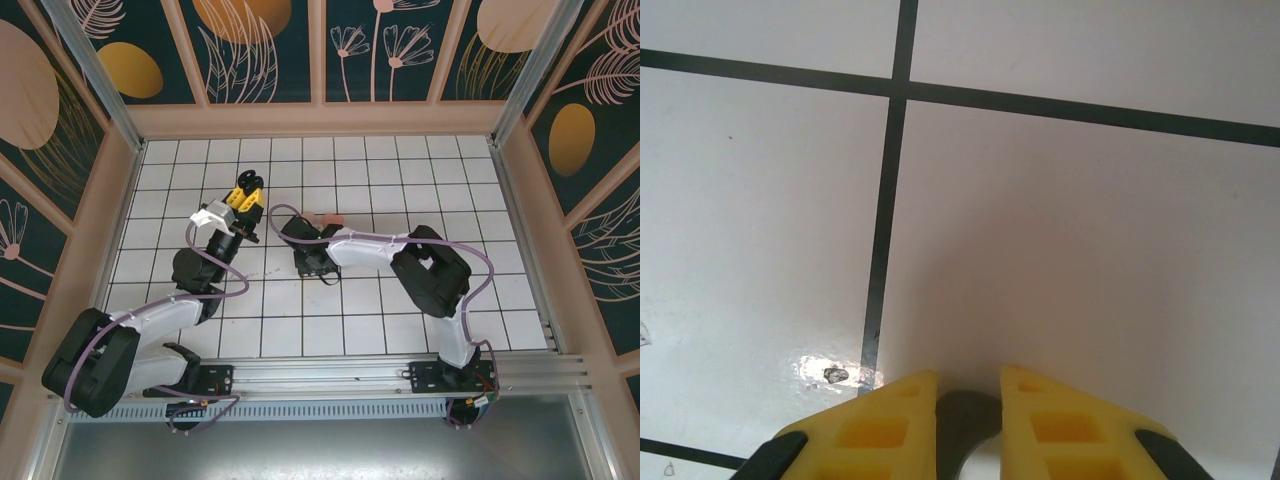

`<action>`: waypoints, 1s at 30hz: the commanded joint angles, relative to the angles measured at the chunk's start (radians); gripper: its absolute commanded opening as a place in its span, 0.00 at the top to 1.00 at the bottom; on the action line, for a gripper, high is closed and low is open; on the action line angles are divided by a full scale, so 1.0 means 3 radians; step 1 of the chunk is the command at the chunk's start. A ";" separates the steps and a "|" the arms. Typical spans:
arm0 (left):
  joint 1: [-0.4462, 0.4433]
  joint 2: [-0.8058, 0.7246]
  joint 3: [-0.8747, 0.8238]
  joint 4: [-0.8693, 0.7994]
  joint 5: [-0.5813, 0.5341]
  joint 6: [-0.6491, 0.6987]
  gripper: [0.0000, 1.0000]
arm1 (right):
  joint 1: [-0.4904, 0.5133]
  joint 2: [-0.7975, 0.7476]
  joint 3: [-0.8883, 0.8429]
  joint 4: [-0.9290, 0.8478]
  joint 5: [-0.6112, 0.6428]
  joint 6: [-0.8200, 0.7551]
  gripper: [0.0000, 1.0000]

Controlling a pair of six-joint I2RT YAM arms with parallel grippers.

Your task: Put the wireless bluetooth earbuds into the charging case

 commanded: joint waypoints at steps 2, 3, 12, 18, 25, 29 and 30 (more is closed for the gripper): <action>0.0028 -0.0104 0.0054 -0.0019 0.0059 -0.0004 1.00 | 0.0016 -0.0229 -0.0017 0.0019 0.0125 0.0033 0.82; 0.0028 -0.0116 0.0062 -0.0038 0.0113 0.0002 1.00 | 0.0007 -0.0313 -0.0034 0.0015 0.0164 0.0032 0.82; 0.0028 -0.0129 0.0214 -0.0251 0.0888 0.0094 1.00 | -0.0146 -0.1154 -0.0179 -0.0035 0.0440 -0.0045 0.82; 0.0028 -0.0060 0.0294 -0.0277 0.1424 0.0113 1.00 | -0.0324 -0.1712 -0.0108 -0.0006 0.0533 -0.0256 0.82; 0.0023 0.0075 0.0389 -0.0257 0.1872 0.0096 1.00 | -0.0409 -0.2228 0.0066 0.0211 0.0555 -0.0630 0.82; 0.0014 0.0200 0.0470 -0.0271 0.1994 0.0040 1.00 | -0.0402 -0.2416 0.0127 0.0387 0.0441 -0.0798 0.82; 0.0010 0.0232 0.0490 -0.0258 0.2007 0.0016 1.00 | -0.0399 -0.2455 0.0130 0.0438 0.0392 -0.0816 0.81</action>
